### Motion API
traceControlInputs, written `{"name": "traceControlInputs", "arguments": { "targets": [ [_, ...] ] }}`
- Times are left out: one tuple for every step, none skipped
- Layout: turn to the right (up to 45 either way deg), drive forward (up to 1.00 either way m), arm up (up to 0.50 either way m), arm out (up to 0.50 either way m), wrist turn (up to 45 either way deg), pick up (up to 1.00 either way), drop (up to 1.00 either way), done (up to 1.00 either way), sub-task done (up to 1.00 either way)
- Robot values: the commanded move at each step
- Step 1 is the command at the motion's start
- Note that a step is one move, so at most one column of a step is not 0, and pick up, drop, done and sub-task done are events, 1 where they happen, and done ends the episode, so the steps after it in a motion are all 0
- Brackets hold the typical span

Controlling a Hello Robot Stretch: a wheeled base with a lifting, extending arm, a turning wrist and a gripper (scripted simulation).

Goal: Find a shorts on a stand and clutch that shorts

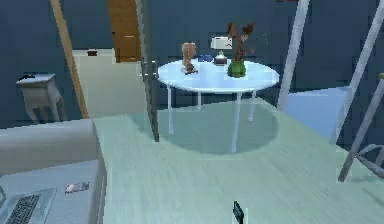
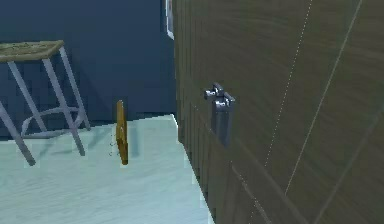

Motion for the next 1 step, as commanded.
{"name": "traceControlInputs", "arguments": {
  "targets": [
    [-15.0,0.0,0.0,0.0,0.0,0.0,0.0,0.0,0.0]
  ]
}}
